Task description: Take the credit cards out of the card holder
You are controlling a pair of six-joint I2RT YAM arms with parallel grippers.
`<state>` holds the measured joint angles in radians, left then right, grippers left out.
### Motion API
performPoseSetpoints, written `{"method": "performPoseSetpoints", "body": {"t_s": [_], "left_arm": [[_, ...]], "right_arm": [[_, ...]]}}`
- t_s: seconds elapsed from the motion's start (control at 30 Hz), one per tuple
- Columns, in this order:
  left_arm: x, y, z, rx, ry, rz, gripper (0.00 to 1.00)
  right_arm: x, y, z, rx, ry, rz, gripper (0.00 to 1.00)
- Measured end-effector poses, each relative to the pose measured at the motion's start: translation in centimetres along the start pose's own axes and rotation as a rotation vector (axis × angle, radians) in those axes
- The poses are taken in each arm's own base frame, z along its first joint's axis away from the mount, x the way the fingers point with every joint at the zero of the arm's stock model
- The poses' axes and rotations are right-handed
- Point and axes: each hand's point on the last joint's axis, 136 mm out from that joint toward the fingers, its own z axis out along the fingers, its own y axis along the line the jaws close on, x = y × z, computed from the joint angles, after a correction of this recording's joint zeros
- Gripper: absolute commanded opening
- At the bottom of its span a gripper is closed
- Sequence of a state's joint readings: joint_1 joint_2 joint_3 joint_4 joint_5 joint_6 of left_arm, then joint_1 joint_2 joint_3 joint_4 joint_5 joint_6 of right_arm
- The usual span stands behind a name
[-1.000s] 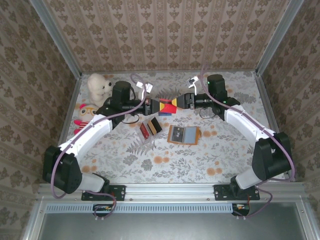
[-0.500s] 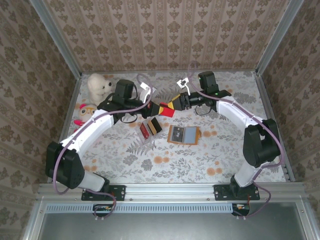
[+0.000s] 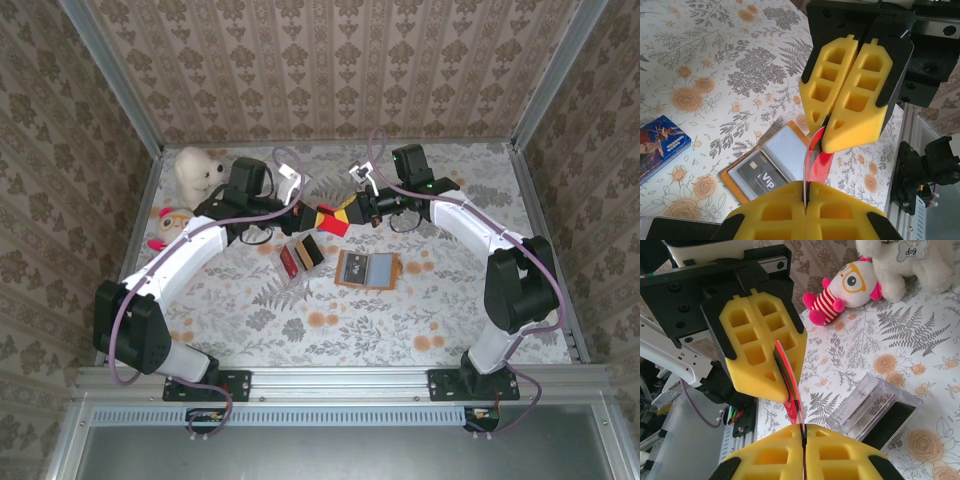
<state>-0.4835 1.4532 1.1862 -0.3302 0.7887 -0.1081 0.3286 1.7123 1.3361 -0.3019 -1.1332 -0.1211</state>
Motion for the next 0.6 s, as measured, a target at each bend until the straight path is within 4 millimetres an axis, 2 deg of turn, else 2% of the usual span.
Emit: {"method": "performPoseSetpoints", "body": {"t_s": [0.03, 0.1, 0.2, 0.27, 0.33, 0.47, 0.6], "left_arm": [[0.0, 0.1, 0.0, -0.004, 0.000, -0.003, 0.22], [0.1, 0.9, -0.1, -0.051, 0.000, -0.022, 0.49], [0.6, 2.8, -0.7, -0.151, 0.012, -0.078, 0.68], [0.9, 4.3, -1.6, -0.234, 0.012, -0.120, 0.76], [1.0, 6.0, -3.1, -0.337, -0.002, -0.164, 0.81], [1.2, 9.1, -7.2, -0.549, -0.059, -0.264, 0.85], [3.2, 12.3, -11.2, -0.724, -0.110, -0.406, 0.89]], "right_arm": [[-0.1, 0.0, 0.0, 0.003, -0.001, -0.004, 0.02], [-0.1, 0.0, 0.1, 0.011, -0.002, 0.003, 0.00], [-0.1, -0.6, 0.2, 0.075, 0.000, 0.035, 0.00], [-0.2, -1.4, 0.2, 0.148, 0.001, 0.069, 0.00], [-0.1, -2.3, 0.2, 0.229, -0.001, 0.108, 0.00], [0.6, -3.2, 0.4, 0.372, -0.009, 0.202, 0.00], [1.6, -3.3, 1.9, 0.499, -0.007, 0.278, 0.00]]}}
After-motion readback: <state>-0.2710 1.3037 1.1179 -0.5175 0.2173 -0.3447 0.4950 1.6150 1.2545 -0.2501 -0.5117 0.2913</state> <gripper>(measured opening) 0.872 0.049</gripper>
